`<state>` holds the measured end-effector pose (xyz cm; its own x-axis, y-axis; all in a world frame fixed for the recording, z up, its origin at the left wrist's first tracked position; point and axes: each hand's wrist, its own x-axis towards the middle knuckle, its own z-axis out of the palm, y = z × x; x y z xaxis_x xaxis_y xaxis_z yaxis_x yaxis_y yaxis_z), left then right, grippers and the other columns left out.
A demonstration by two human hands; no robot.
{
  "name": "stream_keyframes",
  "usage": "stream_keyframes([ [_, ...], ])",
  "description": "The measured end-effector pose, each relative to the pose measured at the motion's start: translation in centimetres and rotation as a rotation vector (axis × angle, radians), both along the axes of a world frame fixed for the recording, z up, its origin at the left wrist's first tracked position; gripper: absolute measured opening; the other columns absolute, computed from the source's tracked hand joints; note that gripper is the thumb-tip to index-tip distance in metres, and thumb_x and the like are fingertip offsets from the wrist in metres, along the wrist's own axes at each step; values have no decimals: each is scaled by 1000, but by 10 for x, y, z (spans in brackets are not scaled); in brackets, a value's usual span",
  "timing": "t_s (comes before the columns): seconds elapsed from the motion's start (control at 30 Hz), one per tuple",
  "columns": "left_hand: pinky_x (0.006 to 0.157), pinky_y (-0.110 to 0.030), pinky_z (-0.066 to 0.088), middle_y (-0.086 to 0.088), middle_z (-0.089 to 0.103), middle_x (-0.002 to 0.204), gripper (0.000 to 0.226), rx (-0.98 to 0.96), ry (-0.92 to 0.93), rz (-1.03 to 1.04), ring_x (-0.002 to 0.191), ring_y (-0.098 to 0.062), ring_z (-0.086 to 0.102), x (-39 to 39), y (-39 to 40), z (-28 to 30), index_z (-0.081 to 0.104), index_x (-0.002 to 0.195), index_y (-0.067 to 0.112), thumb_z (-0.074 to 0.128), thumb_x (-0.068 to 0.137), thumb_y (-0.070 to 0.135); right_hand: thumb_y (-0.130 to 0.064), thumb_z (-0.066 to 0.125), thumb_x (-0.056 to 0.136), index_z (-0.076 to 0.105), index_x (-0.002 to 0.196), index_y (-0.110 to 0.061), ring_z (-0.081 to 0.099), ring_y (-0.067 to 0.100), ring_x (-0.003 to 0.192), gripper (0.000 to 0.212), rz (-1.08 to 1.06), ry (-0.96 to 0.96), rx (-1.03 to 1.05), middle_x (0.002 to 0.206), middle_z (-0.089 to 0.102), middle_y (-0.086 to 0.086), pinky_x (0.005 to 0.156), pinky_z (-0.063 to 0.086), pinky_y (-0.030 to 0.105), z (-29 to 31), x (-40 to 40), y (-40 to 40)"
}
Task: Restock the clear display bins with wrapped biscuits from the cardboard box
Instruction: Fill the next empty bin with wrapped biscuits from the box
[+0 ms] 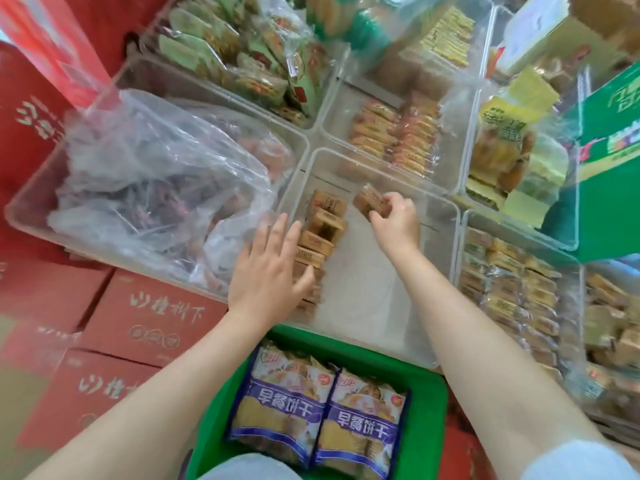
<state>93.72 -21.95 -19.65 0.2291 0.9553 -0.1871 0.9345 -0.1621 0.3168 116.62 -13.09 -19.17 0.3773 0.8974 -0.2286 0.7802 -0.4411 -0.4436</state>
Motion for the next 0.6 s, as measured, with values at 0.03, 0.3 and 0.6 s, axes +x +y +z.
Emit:
stream_keyframes([
  [0.03,117,-50,31,-8,21,166,80,-1,6,-1,154,-28,13,0,0,-1,22,159,18,25,94,63,-17,64,91,61,125,-12,58,34,108,34,-2,-10,-20,123,55,15,90,44,32,-9,-2,7],
  [0.3,110,-48,40,-11,35,160,78,27,38,-3,150,-31,25,0,1,-7,35,155,15,35,91,60,-16,72,85,70,115,-11,62,25,97,31,124,132,-177,102,69,6,77,44,29,-23,-11,13],
  [0.6,123,-51,15,-18,29,162,72,196,-38,-207,152,-35,22,16,13,-8,41,150,6,57,87,35,-20,69,87,67,110,-19,57,17,89,23,180,164,-101,96,65,-2,70,35,24,-21,-16,5],
])
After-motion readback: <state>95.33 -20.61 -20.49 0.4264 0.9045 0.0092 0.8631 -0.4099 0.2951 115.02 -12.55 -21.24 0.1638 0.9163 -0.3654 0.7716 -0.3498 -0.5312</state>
